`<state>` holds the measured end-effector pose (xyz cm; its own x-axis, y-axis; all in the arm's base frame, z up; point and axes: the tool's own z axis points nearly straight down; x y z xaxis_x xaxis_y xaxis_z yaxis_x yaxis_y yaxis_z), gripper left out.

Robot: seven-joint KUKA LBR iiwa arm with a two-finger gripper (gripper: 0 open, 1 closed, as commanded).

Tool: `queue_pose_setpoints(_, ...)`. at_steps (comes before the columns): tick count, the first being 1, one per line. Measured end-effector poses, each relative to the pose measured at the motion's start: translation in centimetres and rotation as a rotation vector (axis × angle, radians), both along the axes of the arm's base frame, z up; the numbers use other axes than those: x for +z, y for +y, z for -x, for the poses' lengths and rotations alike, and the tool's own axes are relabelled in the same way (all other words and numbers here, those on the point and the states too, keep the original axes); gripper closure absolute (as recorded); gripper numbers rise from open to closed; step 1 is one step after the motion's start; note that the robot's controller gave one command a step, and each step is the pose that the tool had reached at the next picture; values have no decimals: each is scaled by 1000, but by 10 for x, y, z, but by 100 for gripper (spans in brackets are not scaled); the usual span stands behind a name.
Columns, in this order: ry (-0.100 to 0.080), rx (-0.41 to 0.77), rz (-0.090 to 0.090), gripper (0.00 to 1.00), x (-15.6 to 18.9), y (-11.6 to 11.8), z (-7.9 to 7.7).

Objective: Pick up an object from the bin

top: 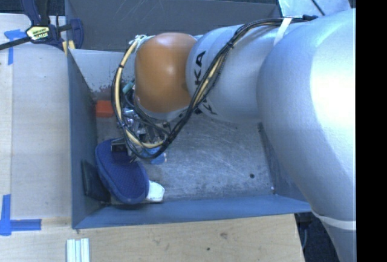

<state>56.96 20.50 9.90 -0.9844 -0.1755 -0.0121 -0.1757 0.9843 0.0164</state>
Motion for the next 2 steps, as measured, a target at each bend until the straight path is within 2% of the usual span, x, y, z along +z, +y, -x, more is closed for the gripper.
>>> queue_pose_setpoints(1, -2, -110, 13, 100, 165, 3, 16)
queue_pose_setpoints(2, 10, -39, 19, 100, 77, -69, 59)
